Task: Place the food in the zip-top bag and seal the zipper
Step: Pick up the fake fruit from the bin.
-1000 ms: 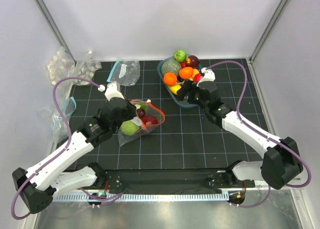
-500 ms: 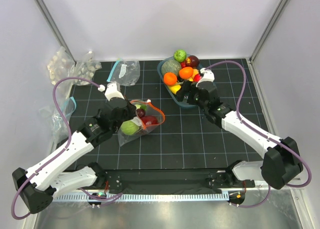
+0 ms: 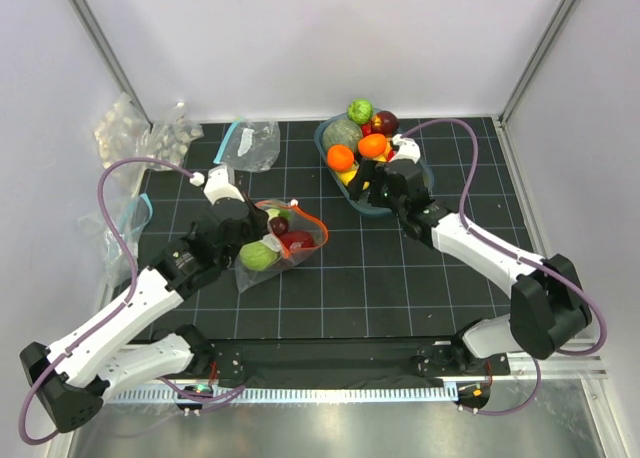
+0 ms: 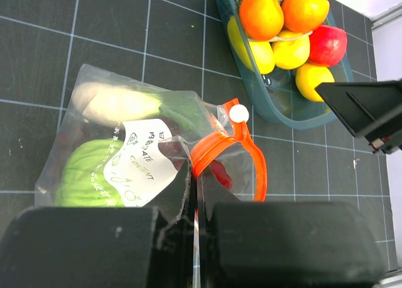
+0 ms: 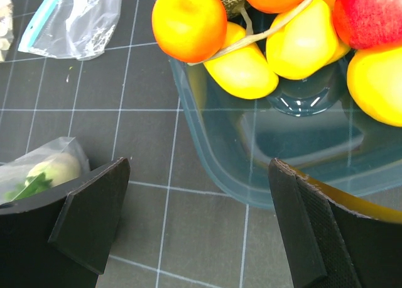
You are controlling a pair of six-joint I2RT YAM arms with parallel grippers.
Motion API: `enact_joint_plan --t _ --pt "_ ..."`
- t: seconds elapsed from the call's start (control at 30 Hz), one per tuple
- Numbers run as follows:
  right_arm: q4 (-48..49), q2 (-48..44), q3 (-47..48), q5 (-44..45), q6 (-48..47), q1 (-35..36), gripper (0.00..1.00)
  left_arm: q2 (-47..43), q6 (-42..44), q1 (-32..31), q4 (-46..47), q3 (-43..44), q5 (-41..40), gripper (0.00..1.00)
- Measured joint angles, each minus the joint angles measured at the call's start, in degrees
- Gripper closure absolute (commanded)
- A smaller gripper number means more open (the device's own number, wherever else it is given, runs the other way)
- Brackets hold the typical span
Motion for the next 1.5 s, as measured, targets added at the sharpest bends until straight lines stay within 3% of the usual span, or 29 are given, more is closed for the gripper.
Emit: enact_joint_plan --t 0.83,1.5 --pt "3.9 23.3 16.4 5.0 0.0 0.0 0.0 -2.5 0.0 0.0 0.0 -0.8 -0.9 1.0" --pt "8.0 36.3 29.0 10.1 -4.6 0.0 0.0 -2.5 0.0 0.0 0.0 -0.8 -0.9 1.0"
